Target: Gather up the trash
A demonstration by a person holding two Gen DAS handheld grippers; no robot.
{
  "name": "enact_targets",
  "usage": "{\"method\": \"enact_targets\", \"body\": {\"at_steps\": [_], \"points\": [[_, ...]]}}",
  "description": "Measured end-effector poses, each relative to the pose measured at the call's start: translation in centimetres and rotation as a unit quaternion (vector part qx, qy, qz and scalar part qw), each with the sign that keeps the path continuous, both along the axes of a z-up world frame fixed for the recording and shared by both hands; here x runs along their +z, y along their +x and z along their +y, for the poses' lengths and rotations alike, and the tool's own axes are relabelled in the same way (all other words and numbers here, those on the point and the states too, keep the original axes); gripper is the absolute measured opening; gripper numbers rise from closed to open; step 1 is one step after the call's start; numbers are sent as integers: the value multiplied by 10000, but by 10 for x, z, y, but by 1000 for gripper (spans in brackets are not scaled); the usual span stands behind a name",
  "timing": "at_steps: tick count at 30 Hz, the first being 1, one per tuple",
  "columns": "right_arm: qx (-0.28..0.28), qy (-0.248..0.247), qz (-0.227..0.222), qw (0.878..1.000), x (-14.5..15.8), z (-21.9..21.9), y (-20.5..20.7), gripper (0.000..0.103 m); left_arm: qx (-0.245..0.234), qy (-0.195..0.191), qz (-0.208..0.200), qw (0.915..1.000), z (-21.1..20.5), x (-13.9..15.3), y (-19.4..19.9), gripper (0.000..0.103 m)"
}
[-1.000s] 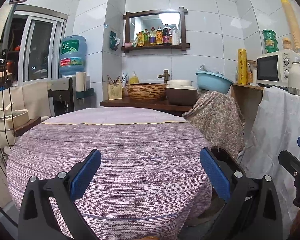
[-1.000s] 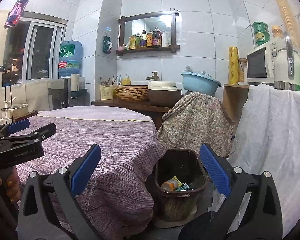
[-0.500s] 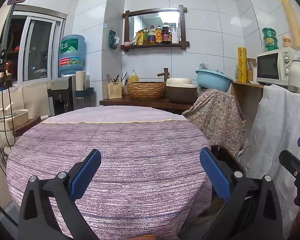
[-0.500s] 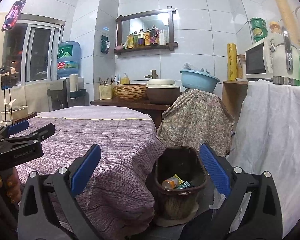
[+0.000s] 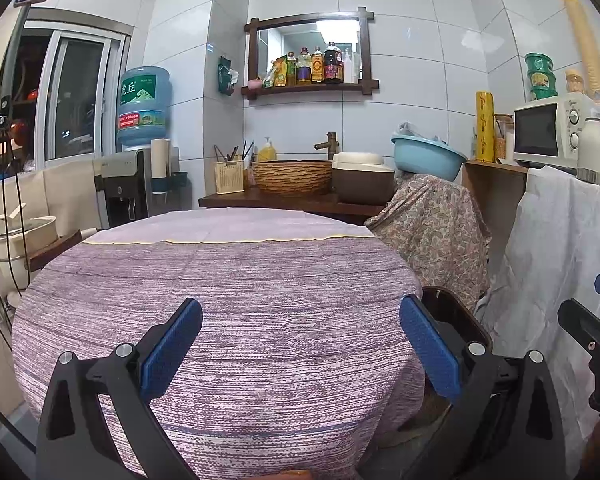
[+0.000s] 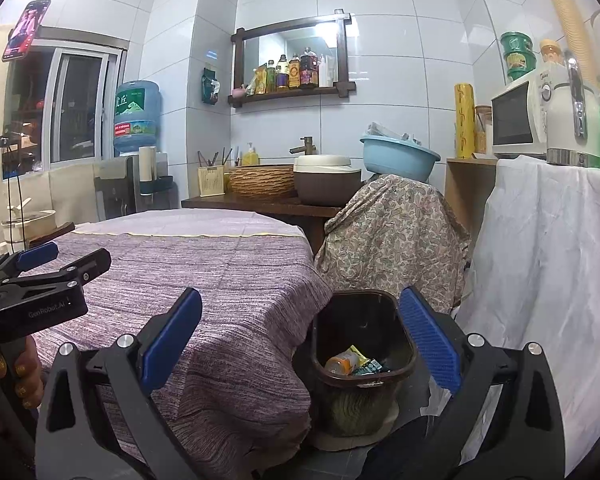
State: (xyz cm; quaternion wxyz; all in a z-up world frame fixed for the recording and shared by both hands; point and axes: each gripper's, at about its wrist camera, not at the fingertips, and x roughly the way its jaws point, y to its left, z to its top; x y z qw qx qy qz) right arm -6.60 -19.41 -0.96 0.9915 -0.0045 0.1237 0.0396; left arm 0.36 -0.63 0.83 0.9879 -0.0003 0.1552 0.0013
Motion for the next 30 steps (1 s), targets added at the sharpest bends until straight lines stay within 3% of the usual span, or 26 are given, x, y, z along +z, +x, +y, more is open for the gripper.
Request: {"method": "enact_targets", "body": {"at_steps": [30], "points": [[55,4,70,10000,-6,7,4,97,-2,12,12,10000,3,-3,1,98]]}}
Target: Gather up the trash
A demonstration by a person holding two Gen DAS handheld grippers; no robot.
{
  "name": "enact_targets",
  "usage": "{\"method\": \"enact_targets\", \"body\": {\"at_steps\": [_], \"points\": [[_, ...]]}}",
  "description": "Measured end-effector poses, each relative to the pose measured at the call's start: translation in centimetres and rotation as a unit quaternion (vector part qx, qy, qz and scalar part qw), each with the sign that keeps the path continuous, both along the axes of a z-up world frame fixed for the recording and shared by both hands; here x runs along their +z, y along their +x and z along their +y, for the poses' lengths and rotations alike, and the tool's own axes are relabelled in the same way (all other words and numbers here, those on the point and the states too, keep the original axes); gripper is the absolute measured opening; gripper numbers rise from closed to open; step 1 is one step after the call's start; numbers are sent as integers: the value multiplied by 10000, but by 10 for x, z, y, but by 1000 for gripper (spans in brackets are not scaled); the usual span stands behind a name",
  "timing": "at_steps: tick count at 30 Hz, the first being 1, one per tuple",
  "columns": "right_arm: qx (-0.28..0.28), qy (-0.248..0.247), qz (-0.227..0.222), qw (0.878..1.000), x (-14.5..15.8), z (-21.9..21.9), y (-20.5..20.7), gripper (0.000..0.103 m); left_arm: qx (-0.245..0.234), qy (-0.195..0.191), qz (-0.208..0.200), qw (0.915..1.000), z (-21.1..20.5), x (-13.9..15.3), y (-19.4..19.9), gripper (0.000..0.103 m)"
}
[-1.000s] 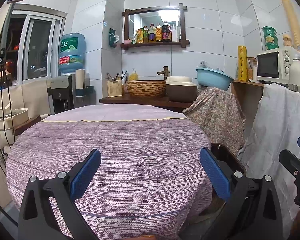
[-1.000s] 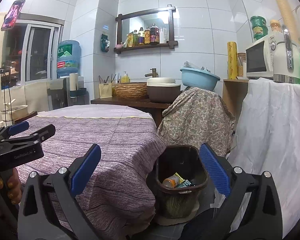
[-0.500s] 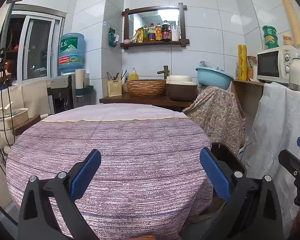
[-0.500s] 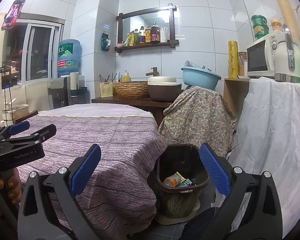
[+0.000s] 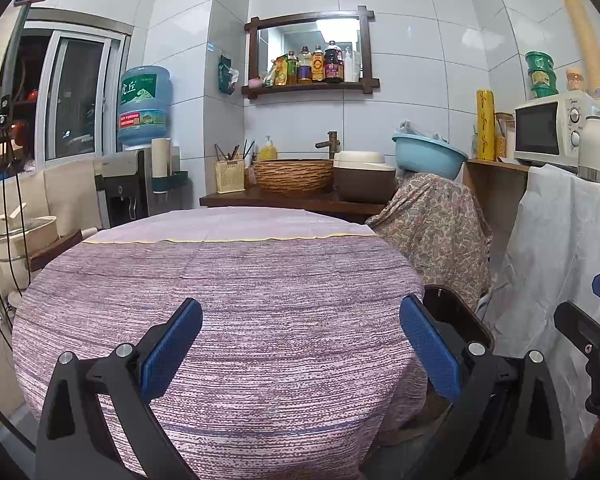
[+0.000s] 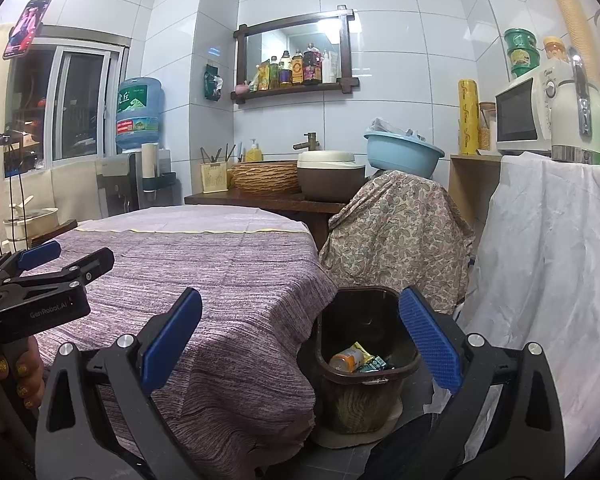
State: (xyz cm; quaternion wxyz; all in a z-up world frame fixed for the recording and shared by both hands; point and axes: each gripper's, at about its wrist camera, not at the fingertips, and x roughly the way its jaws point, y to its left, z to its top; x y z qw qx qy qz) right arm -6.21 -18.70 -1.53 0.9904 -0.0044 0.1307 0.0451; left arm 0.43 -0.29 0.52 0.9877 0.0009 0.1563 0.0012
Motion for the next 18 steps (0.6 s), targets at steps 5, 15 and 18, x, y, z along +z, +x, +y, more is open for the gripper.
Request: {"method": "enact_targets", "body": {"at_steps": [5,15,18], "points": [[4,4,8,10000,0,0,0,97,-22,-1,72,10000,0,-1,2,98],[-11,36,57,10000,-1,-3,1,97,-43,11,141,9999,1,-1,5,98],[-12,52,75,10000,-1,-5,2,97,-39,17,173,9998,0,-2,5,98]]}}
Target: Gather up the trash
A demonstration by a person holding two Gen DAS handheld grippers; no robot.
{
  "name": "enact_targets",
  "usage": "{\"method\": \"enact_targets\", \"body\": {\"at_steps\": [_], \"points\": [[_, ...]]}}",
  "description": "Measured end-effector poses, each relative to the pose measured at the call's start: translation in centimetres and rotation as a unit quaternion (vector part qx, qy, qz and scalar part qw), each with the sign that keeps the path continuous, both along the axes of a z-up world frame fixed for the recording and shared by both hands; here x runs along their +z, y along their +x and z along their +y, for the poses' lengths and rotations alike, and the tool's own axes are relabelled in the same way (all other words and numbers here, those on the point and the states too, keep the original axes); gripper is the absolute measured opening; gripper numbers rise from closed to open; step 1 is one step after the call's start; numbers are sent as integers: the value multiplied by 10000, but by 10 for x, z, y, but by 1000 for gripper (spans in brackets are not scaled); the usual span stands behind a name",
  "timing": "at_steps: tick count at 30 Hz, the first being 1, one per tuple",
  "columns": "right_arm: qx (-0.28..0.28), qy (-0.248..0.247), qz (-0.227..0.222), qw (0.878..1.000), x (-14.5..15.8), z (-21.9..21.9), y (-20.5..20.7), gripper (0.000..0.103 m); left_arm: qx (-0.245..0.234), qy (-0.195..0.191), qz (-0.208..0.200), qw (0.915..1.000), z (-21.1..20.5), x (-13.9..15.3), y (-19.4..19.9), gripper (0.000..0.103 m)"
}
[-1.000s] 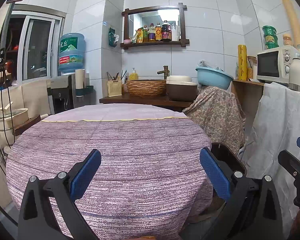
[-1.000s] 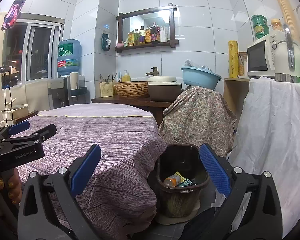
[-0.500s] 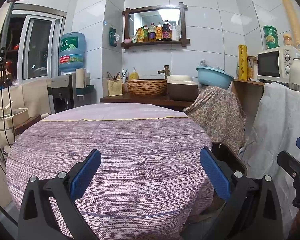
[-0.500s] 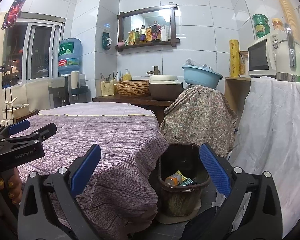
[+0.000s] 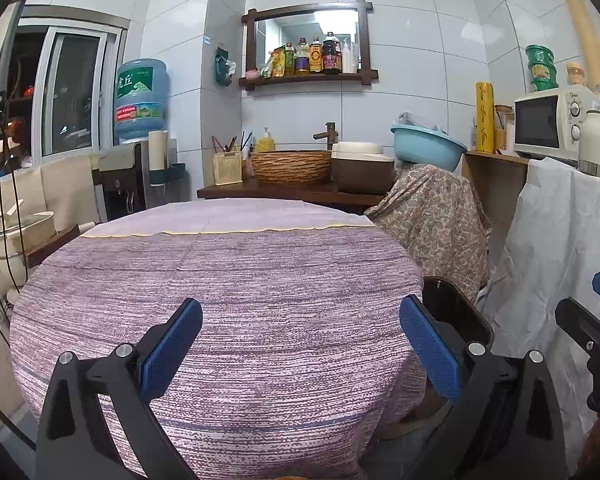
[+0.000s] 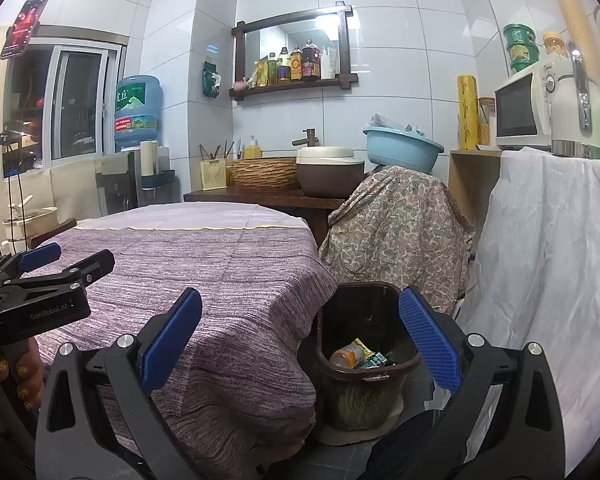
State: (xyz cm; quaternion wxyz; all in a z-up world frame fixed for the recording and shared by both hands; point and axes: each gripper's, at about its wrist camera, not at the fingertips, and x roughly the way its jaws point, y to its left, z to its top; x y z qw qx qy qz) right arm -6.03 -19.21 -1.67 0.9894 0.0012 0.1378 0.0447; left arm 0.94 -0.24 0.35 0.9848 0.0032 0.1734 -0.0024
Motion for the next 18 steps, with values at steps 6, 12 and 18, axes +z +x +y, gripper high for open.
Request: {"method": "enact_targets", "body": {"at_steps": [6,12,18], "points": [[-21,29,1,10000,1,-4,1,97,-9,-4,17,10000,0,-1,0,98],[-29,32,50,10000,-1,-6,3,97,-11,15,48,10000,0,-3,1,98],[-28,36,61,10000,0,-7,4,97,-14,5,60,10000,0,-4,1,98]]}}
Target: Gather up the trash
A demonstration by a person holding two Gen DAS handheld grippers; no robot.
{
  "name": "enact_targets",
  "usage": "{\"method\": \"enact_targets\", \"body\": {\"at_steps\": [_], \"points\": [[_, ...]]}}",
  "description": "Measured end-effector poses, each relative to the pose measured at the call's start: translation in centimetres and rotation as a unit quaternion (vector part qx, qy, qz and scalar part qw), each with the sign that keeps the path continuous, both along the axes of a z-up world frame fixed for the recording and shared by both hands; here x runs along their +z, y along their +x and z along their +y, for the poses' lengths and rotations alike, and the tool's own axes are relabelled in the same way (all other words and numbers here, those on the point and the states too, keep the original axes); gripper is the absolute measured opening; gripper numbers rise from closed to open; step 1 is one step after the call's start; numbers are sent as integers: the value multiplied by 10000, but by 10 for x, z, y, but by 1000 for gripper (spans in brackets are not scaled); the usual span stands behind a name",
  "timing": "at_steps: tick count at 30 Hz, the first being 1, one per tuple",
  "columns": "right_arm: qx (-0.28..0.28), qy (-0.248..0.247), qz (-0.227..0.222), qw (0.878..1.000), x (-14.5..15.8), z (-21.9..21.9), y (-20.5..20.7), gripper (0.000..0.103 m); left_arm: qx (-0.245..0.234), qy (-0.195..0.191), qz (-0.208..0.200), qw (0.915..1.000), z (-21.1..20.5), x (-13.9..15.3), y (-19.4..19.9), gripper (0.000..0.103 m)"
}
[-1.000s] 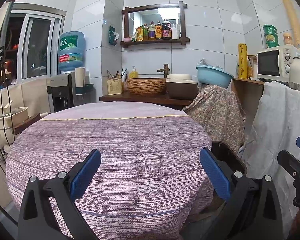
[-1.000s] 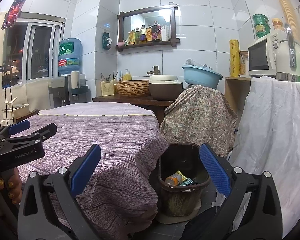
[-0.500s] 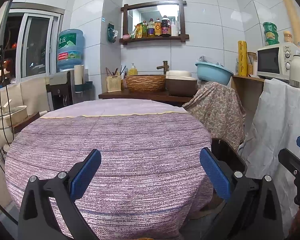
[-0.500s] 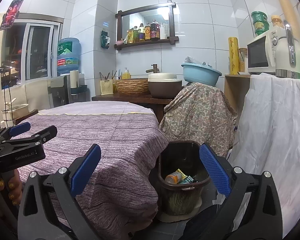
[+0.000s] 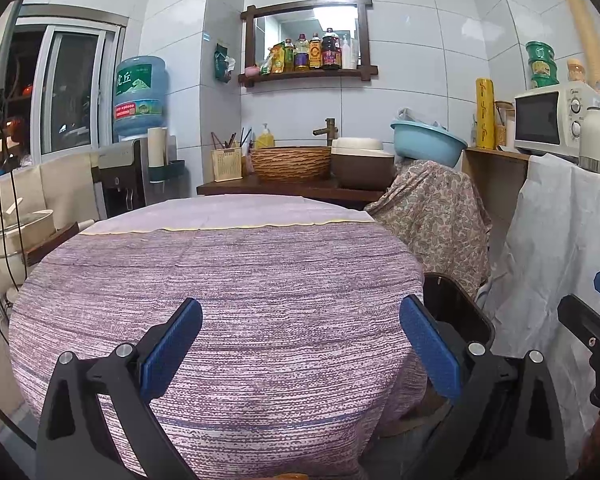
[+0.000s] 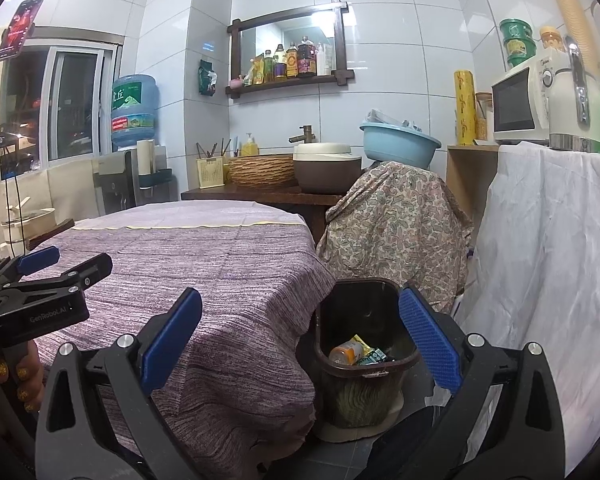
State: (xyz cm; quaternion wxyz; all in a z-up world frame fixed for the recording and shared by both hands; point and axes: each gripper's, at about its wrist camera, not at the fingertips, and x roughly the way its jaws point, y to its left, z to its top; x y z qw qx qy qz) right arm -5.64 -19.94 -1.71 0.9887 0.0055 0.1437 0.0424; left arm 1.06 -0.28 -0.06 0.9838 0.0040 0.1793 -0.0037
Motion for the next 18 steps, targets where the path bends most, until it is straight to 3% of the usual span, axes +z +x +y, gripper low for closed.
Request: {"method": "enact_targets", "body": {"at_steps": [18], "points": [[-12,19,32,10000,-3,1,1,97,-7,17,46,10000,-1,-1,2,98]]}}
